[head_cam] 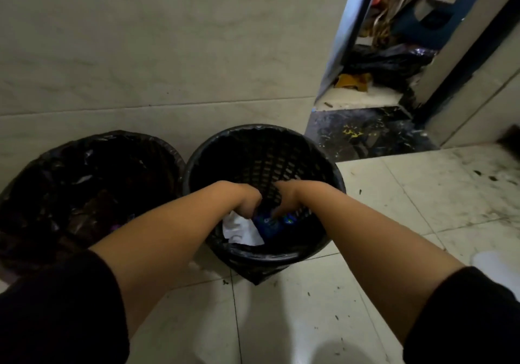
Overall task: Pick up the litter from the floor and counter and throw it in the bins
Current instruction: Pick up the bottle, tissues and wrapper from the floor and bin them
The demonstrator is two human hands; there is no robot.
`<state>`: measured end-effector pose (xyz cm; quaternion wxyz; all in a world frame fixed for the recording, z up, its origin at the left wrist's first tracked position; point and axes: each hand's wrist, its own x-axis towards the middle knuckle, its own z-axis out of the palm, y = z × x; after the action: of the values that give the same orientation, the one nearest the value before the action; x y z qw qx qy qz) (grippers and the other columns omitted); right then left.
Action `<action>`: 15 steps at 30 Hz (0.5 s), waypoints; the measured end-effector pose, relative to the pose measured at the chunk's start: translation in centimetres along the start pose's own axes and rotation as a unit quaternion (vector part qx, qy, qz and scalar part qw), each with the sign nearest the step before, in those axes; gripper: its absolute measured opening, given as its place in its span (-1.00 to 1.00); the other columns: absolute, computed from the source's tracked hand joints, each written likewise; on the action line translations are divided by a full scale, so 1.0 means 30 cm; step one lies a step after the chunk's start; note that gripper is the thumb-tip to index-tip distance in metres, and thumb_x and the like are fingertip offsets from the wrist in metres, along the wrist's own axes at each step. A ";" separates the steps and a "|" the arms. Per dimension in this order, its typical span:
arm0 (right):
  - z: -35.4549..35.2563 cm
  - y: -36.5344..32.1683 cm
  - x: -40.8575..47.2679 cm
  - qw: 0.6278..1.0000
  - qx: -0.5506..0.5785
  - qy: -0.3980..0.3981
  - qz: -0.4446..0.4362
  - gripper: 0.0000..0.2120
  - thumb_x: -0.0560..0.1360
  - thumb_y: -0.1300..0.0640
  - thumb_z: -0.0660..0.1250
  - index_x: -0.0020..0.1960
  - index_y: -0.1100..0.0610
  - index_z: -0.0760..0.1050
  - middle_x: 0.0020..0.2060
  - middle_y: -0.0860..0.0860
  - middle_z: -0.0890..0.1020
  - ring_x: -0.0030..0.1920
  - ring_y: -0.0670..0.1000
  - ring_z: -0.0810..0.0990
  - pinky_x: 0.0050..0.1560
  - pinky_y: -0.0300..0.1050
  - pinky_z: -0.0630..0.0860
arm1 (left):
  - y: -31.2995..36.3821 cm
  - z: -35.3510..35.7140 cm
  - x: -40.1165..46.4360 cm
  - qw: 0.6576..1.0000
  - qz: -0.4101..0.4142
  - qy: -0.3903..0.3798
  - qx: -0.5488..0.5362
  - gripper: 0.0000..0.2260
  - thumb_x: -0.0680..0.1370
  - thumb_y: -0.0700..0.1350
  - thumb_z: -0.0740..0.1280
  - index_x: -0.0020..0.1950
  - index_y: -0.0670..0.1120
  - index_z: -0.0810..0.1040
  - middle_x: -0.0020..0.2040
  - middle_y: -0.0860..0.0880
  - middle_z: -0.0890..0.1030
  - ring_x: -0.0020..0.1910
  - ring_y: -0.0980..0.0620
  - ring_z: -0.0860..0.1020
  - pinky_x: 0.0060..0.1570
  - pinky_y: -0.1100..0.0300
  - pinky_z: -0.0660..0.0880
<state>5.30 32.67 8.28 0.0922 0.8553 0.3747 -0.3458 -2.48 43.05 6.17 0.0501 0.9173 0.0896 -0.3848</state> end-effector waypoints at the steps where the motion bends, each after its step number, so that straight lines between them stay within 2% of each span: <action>1: -0.049 0.026 -0.031 0.998 0.013 0.064 -0.024 -0.35 0.46 -0.02 0.39 0.46 0.17 0.26 0.38 0.18 0.44 0.35 0.20 0.45 0.31 0.00 0.41 | 0.005 -0.038 -0.018 0.999 0.001 0.047 -0.013 -0.89 0.55 -0.20 0.22 0.06 -0.10 0.46 -0.04 -0.13 0.48 -0.23 -0.07 0.40 -0.21 0.09 0.37; 3: -0.151 0.108 -0.112 0.981 0.054 0.181 -0.037 -0.53 0.52 0.01 0.29 0.39 0.15 0.37 0.31 0.19 0.51 0.29 0.20 0.50 0.27 0.01 0.45 | 0.050 -0.147 -0.071 0.986 0.004 0.165 -0.033 -0.79 0.52 -0.17 0.24 0.14 -0.14 0.49 0.10 -0.20 0.54 -0.03 -0.18 0.52 -0.09 0.02 0.46; 5: -0.219 0.241 -0.205 0.957 0.100 0.272 -0.016 -0.65 0.54 0.04 0.22 0.28 0.12 0.46 0.23 0.18 0.57 0.21 0.20 0.55 0.18 0.01 0.49 | 0.142 -0.254 -0.098 0.958 0.007 0.284 -0.035 -0.75 0.51 -0.14 0.24 0.18 -0.10 0.48 0.19 -0.21 0.53 0.14 -0.21 0.53 0.04 0.01 0.49; 8: -0.213 0.544 -0.340 0.942 0.095 0.319 0.045 -0.78 0.54 0.12 0.16 0.07 0.14 0.52 0.11 0.17 0.62 0.04 0.19 0.57 0.04 0.01 0.52 | 0.355 -0.377 -0.084 0.923 0.043 0.378 -0.059 -0.73 0.54 -0.14 0.20 0.23 -0.09 0.46 0.20 -0.21 0.52 0.18 -0.23 0.51 0.09 -0.04 0.48; 9: -0.187 0.662 -0.388 0.941 0.086 0.321 0.073 -0.80 0.54 0.13 0.14 0.04 0.13 0.51 0.10 0.17 0.62 0.02 0.18 0.57 0.03 0.01 0.53 | 0.446 -0.407 -0.067 0.918 0.061 0.388 -0.062 -0.72 0.55 -0.13 0.20 0.25 -0.08 0.44 0.19 -0.20 0.51 0.18 -0.23 0.50 0.08 -0.06 0.48; 11: -0.098 0.908 -0.481 0.936 0.095 0.309 0.140 -0.74 0.55 0.15 0.13 0.13 0.17 0.53 0.14 0.17 0.61 0.10 0.20 0.57 0.11 0.04 0.55 | 0.645 -0.432 -0.012 0.919 0.095 0.377 -0.058 -0.70 0.56 -0.11 0.18 0.30 -0.05 0.40 0.21 -0.15 0.49 0.18 -0.18 0.49 0.09 -0.07 0.49; 15: 0.196 1.365 -0.653 0.911 0.169 0.257 0.276 -0.68 0.55 0.22 0.13 0.23 0.25 0.51 0.20 0.22 0.58 0.18 0.22 0.55 0.17 0.07 0.53 | 1.078 -0.348 0.155 0.937 0.170 0.305 -0.029 -0.64 0.58 -0.09 0.18 0.38 -0.02 0.33 0.32 -0.12 0.43 0.27 -0.15 0.44 0.16 -0.02 0.46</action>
<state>21.69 -9.85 12.70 -0.0616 0.9866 0.0706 -0.1334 14.55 13.64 10.87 0.1120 0.9902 -0.0457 -0.0699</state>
